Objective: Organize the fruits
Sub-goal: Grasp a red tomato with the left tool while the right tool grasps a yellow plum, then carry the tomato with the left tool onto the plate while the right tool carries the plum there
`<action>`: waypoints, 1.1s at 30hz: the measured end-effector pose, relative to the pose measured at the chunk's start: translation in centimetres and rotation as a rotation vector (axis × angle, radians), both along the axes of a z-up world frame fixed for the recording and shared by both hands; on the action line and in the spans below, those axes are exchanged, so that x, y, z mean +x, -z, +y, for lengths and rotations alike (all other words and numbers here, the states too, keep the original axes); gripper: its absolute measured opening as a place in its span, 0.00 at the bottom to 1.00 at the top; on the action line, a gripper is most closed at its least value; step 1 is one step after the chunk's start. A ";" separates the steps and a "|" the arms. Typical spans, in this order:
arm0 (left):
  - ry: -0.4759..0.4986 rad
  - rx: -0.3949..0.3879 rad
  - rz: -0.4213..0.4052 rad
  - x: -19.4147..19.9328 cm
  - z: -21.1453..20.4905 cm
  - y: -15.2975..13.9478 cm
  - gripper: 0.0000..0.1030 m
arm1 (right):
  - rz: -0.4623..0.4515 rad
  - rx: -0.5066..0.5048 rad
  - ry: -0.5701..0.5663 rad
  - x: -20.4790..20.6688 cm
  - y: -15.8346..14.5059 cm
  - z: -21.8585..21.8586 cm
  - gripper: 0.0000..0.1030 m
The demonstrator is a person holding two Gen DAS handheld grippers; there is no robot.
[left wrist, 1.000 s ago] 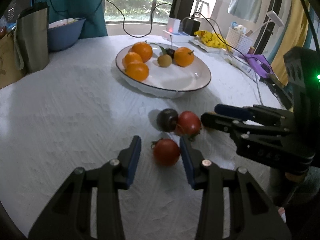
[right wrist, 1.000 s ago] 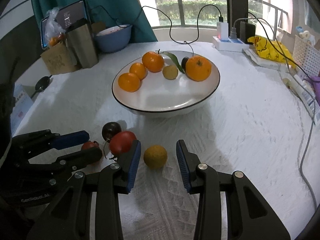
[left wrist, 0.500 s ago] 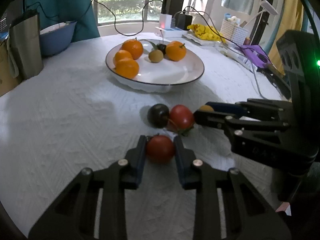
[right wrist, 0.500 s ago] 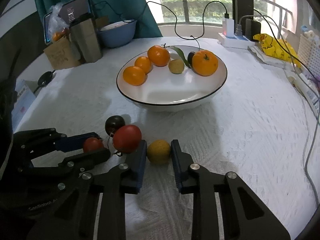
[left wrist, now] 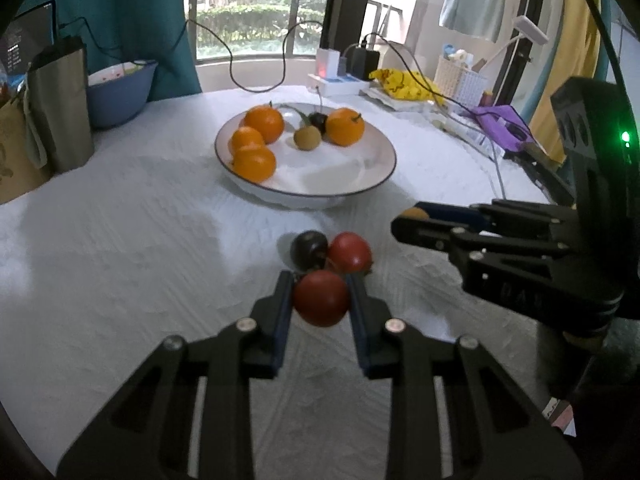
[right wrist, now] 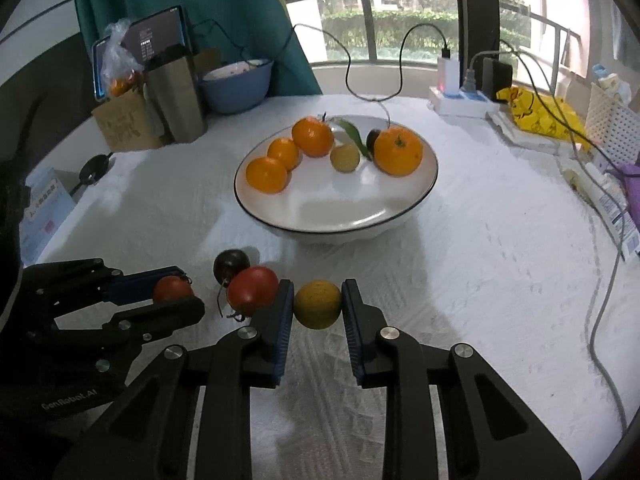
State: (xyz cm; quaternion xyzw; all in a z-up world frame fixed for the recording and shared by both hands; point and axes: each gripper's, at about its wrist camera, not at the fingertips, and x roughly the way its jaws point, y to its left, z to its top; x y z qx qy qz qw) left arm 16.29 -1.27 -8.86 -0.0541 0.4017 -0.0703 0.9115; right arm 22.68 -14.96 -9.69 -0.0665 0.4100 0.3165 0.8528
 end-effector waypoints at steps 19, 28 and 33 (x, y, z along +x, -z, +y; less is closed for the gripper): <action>-0.009 -0.014 -0.051 1.2 0.6 -2.5 0.27 | -0.044 0.024 0.008 1.5 -2.0 -0.2 0.25; -0.006 -0.004 -0.063 3.3 0.9 -3.0 0.27 | -0.052 0.034 0.018 3.3 -2.5 -0.4 0.25; 0.000 0.003 -0.067 4.7 1.0 -3.1 0.27 | -0.047 0.043 0.020 4.3 -2.4 -0.4 0.25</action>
